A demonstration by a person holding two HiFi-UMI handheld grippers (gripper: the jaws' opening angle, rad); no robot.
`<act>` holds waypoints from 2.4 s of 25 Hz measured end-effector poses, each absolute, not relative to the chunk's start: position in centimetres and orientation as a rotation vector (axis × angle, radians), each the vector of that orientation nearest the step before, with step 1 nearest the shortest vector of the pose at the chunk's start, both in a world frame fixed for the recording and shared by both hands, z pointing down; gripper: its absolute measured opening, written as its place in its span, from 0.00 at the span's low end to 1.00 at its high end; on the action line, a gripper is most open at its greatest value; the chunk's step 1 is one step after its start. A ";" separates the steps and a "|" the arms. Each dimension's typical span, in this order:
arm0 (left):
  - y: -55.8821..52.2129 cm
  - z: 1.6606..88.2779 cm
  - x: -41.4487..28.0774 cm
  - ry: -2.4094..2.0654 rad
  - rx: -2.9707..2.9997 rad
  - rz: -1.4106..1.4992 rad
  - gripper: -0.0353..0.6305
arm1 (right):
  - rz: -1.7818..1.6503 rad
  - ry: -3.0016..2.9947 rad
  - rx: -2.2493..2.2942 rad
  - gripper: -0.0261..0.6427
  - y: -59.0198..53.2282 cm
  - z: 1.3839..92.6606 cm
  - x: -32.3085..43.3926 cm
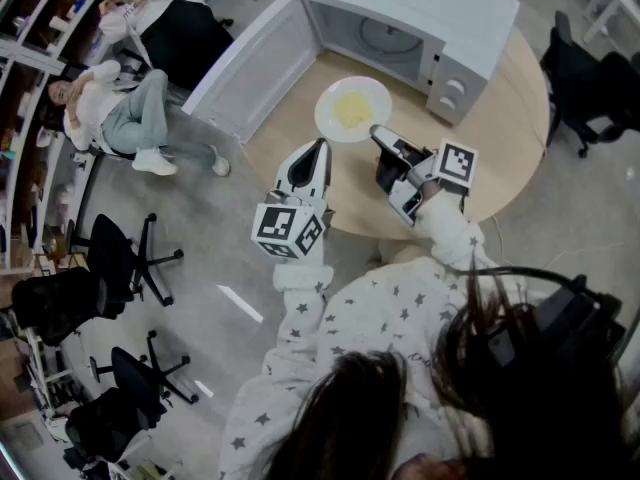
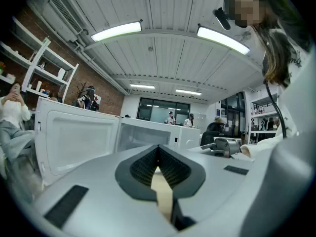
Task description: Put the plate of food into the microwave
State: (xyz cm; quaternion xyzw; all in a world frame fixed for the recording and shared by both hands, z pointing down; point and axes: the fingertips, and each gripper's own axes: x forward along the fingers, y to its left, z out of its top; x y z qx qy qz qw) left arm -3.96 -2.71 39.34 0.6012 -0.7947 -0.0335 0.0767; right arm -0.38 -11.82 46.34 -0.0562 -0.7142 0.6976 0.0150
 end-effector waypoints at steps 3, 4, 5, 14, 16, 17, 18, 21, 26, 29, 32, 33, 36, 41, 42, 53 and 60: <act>-3.4 39.8 -4.2 -2.374 1.813 -0.107 0.06 | 2.146 -2.248 -0.178 0.07 -12.6 46.7 -0.7; -3.7 39.8 -4.8 -2.374 1.813 -0.110 0.06 | 2.147 -2.252 -0.185 0.07 -12.8 46.6 -1.2; -3.9 39.8 -5.6 -2.373 1.811 -0.112 0.06 | 2.151 -2.250 -0.190 0.07 -12.9 46.4 -1.9; -6.1 39.8 -11.4 -2.272 1.909 -0.150 0.06 | 2.180 -2.271 -0.055 0.07 -14.8 46.9 -6.3; -6.7 39.8 -12.9 -2.242 1.943 -0.153 0.06 | 2.195 -2.285 -0.017 0.07 -15.2 46.9 -7.3; -7.2 39.8 -13.5 -2.221 1.964 -0.157 0.06 | 2.203 -2.297 0.011 0.07 -15.6 46.9 -7.7; -7.6 39.8 -14.2 -2.197 1.989 -0.162 0.06 | 2.215 -2.311 0.047 0.07 -16.0 46.9 -8.1; -8.5 40.1 -15.8 -2.084 2.080 -0.163 0.05 | 2.281 -2.361 0.177 0.07 -16.7 46.6 -9.1; -9.2 40.0 -17.0 -1.879 2.238 -0.153 0.06 | 2.356 -2.438 0.399 0.07 -17.1 46.5 -9.6; -10.3 40.4 -16.8 -1.769 2.316 -0.159 0.06 | 2.395 -2.470 0.508 0.07 -17.7 47.2 -9.2; -11.2 40.2 -16.2 -1.660 2.377 -0.168 0.06 | 2.410 -2.519 0.586 0.07 -18.1 47.0 -9.2; -11.3 40.1 -15.9 -1.633 2.393 -0.165 0.06 | 2.411 -2.524 0.612 0.07 -18.2 46.8 -9.1; -11.9 40.6 -15.1 -1.584 2.419 -0.165 0.06 | 2.413 -2.541 0.639 0.07 -18.2 46.6 -8.8; -12.7 41.8 -14.5 -1.558 2.434 -0.170 0.06 | 2.427 -2.529 0.652 0.07 -18.5 47.4 -8.5; -12.6 41.7 -14.5 -1.558 2.429 -0.172 0.06 | 2.433 -2.519 0.656 0.07 -18.4 47.4 -8.5; -12.6 41.0 -13.9 -1.538 2.431 -0.170 0.06 | 2.439 -2.506 0.721 0.08 -18.3 46.9 -8.4; -12.9 40.9 -12.1 -1.419 2.434 -0.142 0.06 | 2.501 -2.466 0.892 0.07 -18.6 46.5 -7.0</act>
